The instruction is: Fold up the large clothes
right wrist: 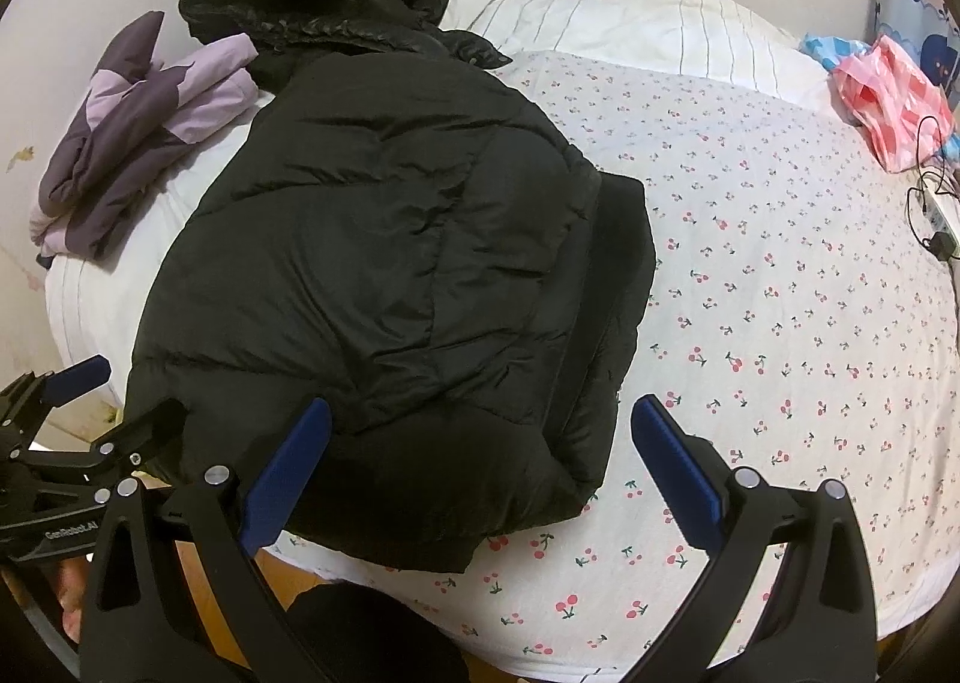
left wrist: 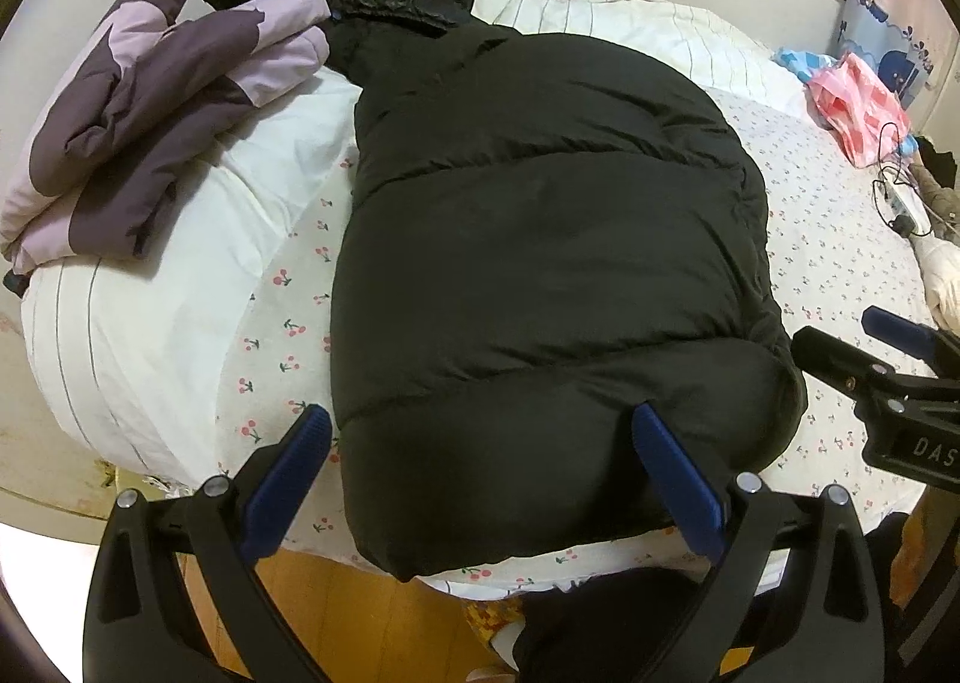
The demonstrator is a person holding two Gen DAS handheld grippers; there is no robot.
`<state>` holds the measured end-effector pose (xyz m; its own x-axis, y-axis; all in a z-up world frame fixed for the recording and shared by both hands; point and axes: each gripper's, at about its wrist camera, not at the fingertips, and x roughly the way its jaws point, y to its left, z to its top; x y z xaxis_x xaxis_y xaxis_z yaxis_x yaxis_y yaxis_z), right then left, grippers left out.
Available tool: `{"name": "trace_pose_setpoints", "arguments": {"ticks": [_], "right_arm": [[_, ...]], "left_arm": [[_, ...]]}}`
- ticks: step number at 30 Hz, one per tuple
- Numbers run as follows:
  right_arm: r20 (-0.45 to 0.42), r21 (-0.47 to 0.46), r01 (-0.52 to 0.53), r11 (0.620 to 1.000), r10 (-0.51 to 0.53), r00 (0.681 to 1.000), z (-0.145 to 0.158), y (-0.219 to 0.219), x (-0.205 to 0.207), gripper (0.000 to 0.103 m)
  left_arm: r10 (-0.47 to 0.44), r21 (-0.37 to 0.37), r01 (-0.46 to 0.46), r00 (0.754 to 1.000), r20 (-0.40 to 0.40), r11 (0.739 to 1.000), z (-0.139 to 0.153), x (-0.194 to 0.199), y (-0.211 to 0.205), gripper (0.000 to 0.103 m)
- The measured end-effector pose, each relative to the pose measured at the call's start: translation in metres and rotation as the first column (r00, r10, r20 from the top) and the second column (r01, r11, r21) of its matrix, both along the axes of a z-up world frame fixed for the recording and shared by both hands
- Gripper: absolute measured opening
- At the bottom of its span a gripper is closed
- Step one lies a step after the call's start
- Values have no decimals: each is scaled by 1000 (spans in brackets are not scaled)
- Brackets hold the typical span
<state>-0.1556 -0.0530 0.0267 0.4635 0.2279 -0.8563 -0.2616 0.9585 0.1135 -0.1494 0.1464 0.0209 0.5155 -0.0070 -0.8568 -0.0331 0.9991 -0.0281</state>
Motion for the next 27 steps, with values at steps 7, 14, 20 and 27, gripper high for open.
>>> {"name": "trace_pose_setpoints", "arguments": {"ticks": [7,14,20,27], "right_arm": [[15,-10,2,1000,-2,1000,-1,0,0,97],[14,8,12,1000,-12,1000,-1,-5,0,97],[15,17,20,1000,-20,1000,-1,-7,-1,97],[17,17,23,1000,-23,1000,0,-7,-1,97]], "left_arm": [[3,-7,-3,1000,-7,1000,-1,3,2,96],[-2,27,2,1000,-3,1000,2,6,-3,96],[-10,35,10,1000,3,999,4,6,-8,96],[-22,31,22,1000,7,999,5,7,-12,96]]}}
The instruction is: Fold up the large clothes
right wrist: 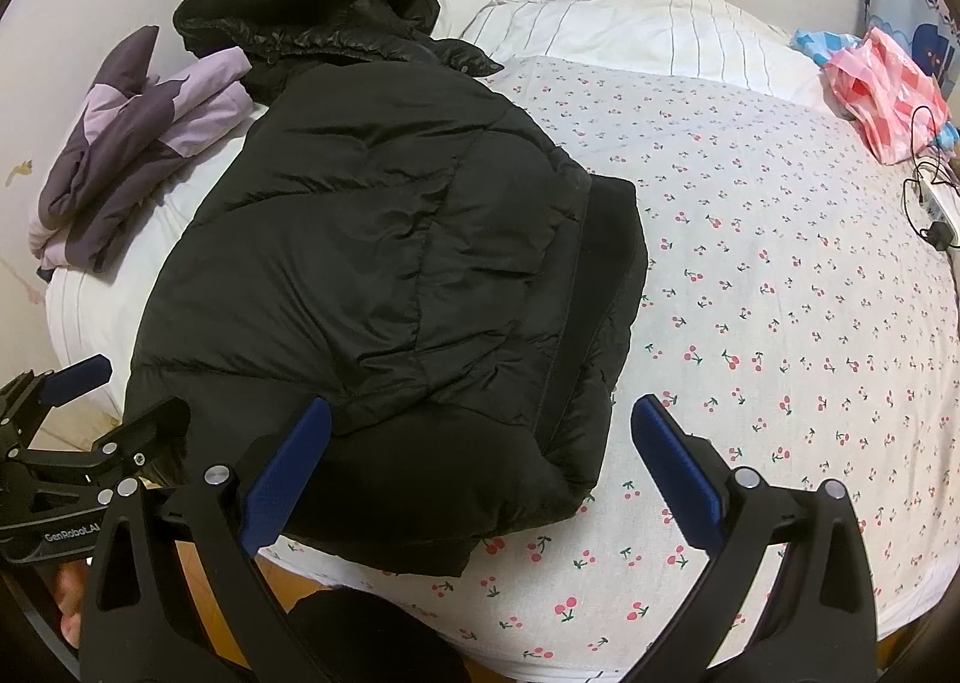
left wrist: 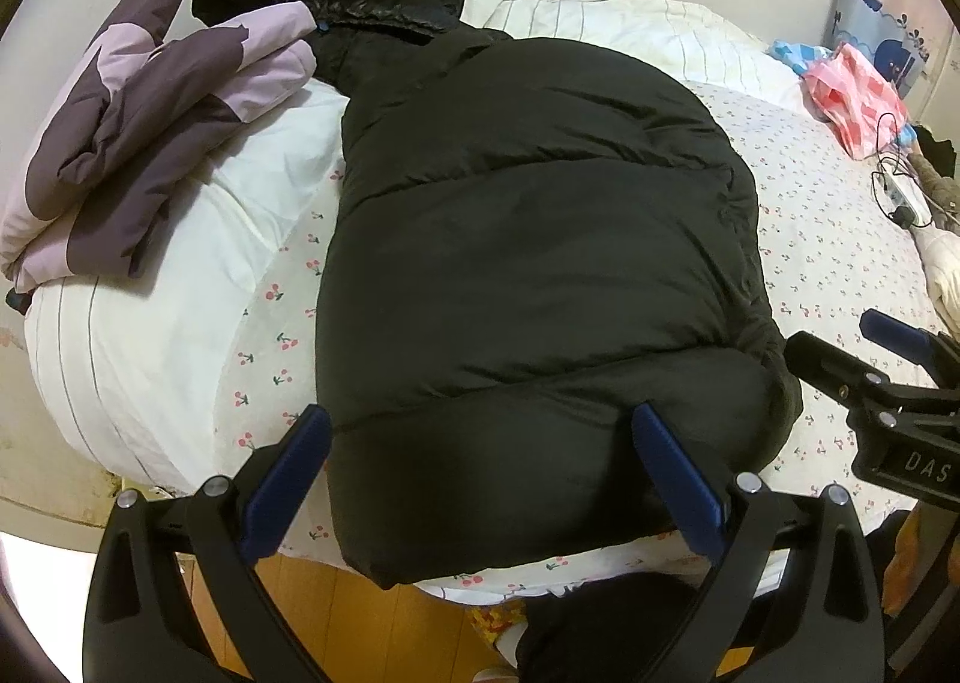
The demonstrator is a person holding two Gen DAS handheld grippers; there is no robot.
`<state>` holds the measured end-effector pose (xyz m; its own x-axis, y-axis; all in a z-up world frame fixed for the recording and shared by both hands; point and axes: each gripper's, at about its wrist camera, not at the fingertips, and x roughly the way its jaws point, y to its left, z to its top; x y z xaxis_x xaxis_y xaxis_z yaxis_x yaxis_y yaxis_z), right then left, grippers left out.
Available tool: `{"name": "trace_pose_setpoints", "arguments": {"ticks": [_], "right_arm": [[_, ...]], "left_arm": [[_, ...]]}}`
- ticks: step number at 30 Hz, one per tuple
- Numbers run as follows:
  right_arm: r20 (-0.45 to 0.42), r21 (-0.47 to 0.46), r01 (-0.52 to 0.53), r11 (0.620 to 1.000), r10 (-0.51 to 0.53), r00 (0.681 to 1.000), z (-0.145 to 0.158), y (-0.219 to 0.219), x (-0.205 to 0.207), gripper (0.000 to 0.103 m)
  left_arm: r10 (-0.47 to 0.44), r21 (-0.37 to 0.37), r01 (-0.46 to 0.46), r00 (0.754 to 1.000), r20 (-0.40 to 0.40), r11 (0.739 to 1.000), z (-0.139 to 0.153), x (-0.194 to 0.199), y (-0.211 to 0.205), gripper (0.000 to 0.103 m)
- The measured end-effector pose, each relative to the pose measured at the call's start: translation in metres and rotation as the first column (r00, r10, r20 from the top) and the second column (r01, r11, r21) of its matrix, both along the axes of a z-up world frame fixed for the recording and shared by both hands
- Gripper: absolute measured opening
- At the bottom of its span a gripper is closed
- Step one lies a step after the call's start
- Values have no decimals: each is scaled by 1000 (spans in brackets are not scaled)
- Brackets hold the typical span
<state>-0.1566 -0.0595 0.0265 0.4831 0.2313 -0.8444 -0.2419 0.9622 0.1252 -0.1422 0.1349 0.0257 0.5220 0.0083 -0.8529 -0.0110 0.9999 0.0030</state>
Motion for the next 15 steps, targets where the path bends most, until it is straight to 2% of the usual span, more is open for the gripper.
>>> {"name": "trace_pose_setpoints", "arguments": {"ticks": [15], "right_arm": [[-2,-6,0,1000,0,1000,-2,3,-2,97]], "left_arm": [[-3,1,3,1000,0,1000,1,0,-4,96]]}}
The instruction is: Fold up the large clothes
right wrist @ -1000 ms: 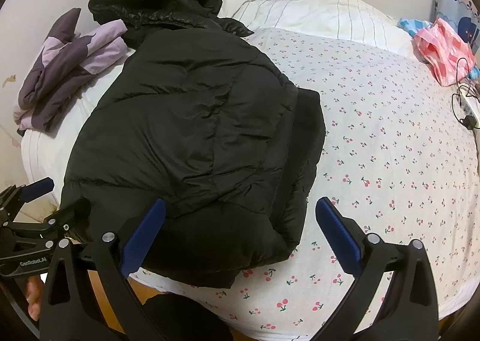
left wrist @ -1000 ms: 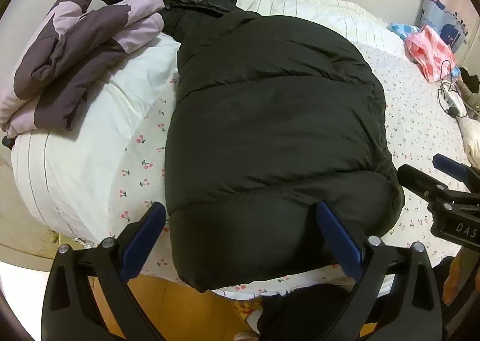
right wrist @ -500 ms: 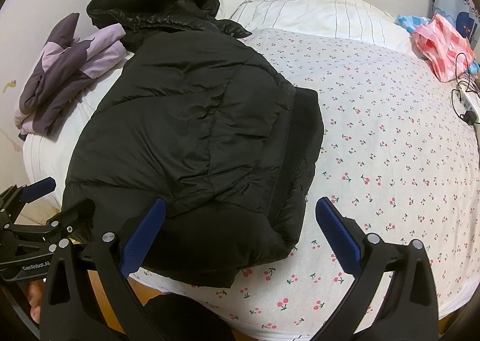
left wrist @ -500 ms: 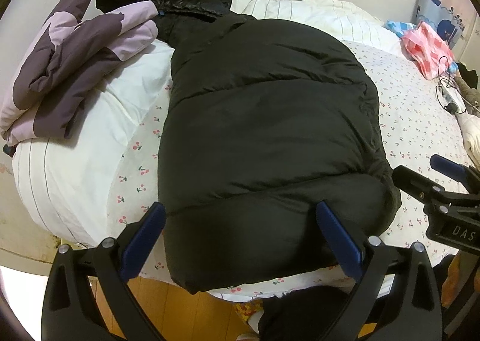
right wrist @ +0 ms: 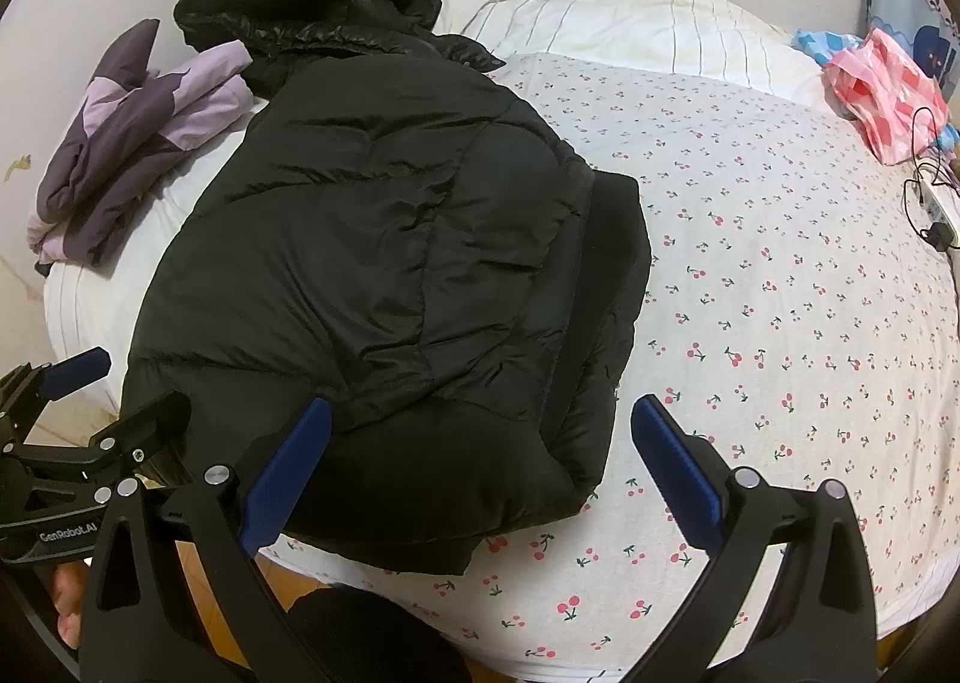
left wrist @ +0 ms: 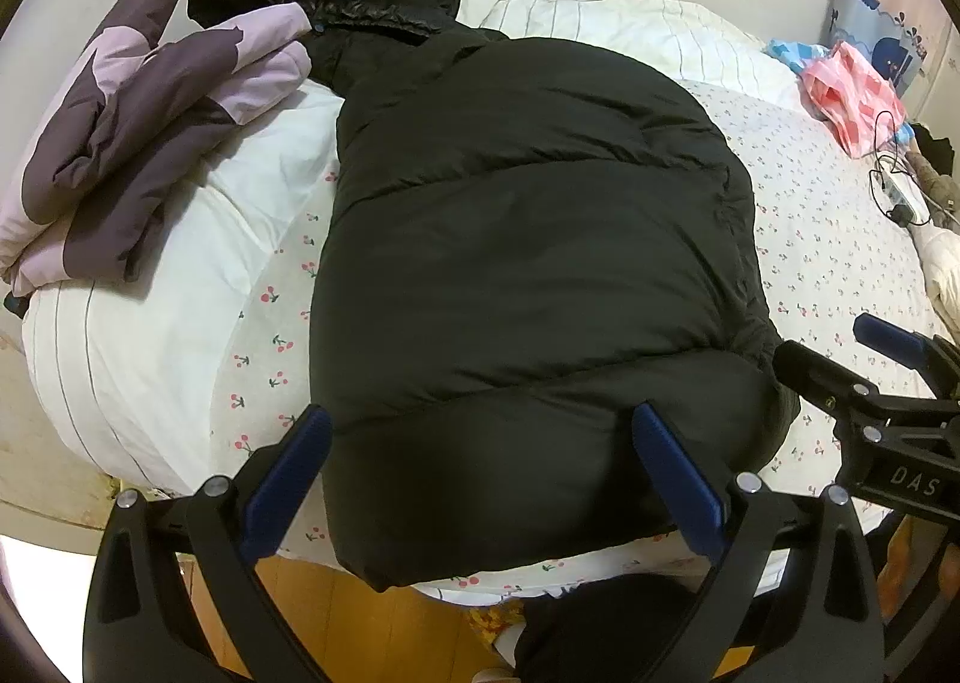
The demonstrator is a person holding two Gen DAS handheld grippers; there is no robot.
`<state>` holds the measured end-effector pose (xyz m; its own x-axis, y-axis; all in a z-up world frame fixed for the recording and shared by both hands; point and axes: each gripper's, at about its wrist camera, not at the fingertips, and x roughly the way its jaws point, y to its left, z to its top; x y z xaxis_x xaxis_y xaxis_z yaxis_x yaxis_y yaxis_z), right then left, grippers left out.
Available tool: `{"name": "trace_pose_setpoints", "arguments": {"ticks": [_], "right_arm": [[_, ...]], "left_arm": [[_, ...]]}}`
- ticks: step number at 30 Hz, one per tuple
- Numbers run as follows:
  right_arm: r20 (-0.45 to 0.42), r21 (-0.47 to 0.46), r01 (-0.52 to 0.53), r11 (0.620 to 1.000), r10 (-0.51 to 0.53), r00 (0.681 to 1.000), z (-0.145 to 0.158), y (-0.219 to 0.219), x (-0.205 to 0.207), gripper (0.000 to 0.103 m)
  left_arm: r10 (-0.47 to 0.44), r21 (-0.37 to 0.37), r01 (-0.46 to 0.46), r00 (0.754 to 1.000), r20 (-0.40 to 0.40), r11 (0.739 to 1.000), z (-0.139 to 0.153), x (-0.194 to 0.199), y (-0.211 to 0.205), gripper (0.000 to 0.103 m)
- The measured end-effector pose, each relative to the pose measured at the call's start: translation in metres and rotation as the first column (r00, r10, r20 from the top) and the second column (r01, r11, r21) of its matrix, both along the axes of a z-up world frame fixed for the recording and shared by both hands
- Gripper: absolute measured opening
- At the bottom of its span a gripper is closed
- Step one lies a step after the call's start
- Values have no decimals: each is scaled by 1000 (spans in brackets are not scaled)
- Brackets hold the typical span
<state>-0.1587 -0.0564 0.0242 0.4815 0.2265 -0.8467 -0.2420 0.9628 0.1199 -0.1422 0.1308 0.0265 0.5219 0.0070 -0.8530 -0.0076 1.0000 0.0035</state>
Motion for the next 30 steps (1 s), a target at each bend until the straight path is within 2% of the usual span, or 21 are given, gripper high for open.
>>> {"name": "trace_pose_setpoints", "arguments": {"ticks": [30], "right_arm": [[6,7,6,1000,-6,1000,0,-5,-2,97]], "left_arm": [[-11,12,11,1000,-8,1000,-1,1,-5,96]]}}
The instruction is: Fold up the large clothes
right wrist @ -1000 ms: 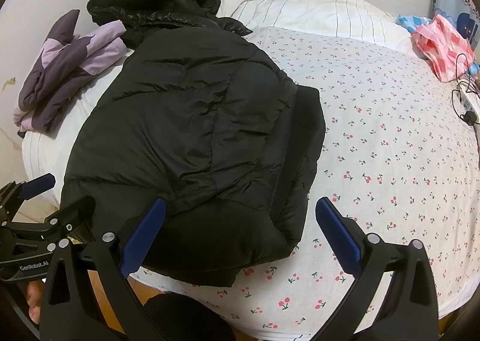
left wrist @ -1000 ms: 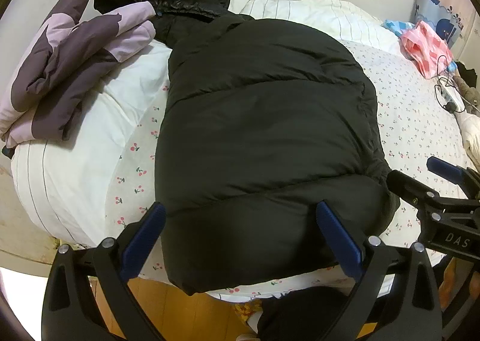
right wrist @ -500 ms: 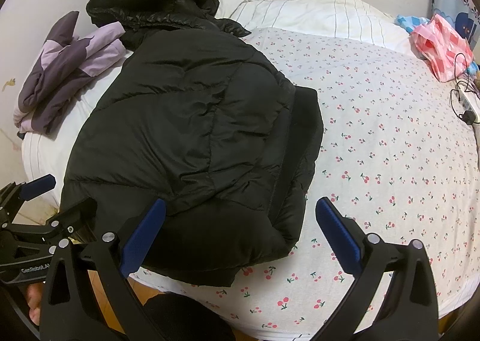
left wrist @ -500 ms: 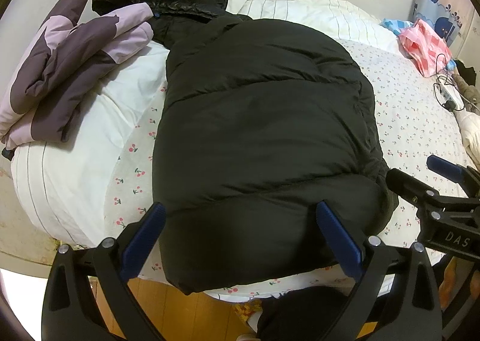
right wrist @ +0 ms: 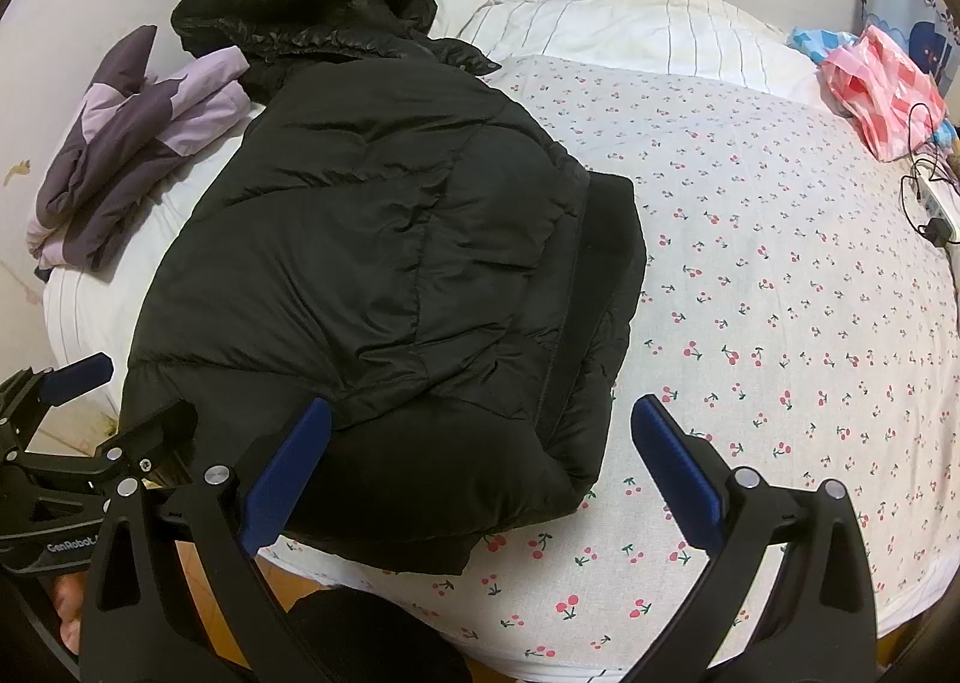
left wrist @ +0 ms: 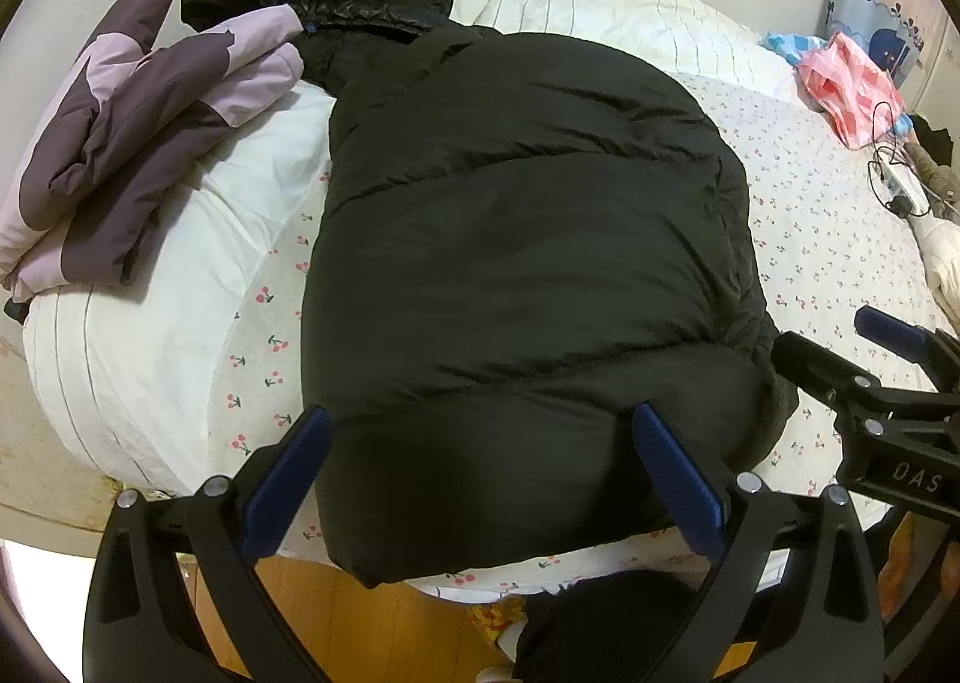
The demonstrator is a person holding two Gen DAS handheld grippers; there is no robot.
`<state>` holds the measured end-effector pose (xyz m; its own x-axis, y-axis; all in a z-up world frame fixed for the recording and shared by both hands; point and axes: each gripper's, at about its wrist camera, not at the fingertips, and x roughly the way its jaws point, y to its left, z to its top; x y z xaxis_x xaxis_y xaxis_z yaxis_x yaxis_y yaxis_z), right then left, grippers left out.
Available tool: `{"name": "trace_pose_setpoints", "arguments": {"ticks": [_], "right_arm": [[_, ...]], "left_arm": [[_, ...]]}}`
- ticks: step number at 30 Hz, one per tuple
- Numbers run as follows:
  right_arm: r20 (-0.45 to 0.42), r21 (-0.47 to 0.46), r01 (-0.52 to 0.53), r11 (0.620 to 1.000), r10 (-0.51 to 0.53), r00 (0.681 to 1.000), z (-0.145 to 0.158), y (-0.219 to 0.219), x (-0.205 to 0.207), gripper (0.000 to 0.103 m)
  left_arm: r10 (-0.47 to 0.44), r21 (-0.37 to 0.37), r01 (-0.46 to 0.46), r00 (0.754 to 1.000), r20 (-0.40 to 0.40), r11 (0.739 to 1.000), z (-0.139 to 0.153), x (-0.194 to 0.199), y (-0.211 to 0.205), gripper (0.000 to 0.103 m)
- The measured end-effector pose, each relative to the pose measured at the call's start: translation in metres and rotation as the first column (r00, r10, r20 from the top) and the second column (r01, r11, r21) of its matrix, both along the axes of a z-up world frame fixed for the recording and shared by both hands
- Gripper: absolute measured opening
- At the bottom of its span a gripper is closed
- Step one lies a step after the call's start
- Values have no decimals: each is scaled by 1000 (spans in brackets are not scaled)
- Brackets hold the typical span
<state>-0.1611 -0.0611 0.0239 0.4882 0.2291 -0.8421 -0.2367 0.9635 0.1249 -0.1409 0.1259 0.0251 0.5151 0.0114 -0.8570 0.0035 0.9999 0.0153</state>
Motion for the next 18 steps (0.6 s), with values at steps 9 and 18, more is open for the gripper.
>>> {"name": "trace_pose_setpoints", "arguments": {"ticks": [9,18], "right_arm": [[0,-1,-1,1000,1,1000,0,0,0,97],[0,0,0,1000,0,1000,0,-1,0,97]], "left_arm": [[0,-6,0,1000,-1,1000,-1,0,-1,96],[-1,-2,1,1000,-2,1000,-1,-1,-2,96]]}}
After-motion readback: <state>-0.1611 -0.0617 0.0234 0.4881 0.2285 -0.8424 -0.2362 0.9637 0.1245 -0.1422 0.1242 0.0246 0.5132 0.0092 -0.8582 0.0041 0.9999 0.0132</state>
